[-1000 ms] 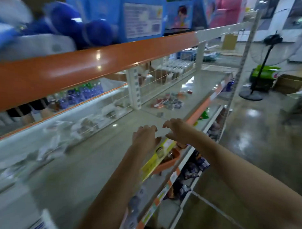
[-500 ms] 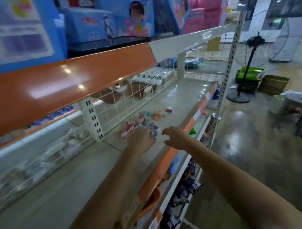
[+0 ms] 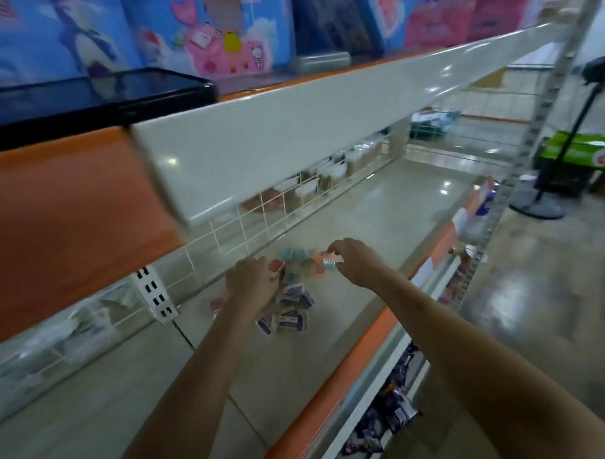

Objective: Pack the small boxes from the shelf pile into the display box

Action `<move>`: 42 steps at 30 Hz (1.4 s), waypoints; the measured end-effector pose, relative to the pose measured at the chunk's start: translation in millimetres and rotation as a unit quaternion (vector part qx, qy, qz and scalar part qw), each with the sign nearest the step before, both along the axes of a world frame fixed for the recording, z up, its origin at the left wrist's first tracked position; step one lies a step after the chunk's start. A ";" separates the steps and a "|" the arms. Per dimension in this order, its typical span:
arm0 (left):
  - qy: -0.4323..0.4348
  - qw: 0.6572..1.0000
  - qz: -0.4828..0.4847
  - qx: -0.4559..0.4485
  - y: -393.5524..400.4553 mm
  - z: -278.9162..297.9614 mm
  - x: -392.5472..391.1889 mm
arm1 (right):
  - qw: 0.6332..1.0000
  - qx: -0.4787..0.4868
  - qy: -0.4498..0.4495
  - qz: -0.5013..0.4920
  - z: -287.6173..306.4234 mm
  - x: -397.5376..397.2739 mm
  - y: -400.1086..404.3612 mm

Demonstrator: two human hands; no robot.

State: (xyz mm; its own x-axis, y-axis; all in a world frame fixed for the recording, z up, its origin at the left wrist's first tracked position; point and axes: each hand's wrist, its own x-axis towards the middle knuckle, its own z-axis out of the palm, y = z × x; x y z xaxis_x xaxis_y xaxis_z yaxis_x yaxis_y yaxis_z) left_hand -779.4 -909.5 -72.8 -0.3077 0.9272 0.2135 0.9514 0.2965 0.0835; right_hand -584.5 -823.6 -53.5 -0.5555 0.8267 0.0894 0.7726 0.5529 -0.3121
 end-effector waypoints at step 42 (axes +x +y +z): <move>-0.403 0.787 0.337 0.323 -318.3 7.8 38.1 | 0.781 -0.355 0.217 0.466 -4.1 -106.8 -192.2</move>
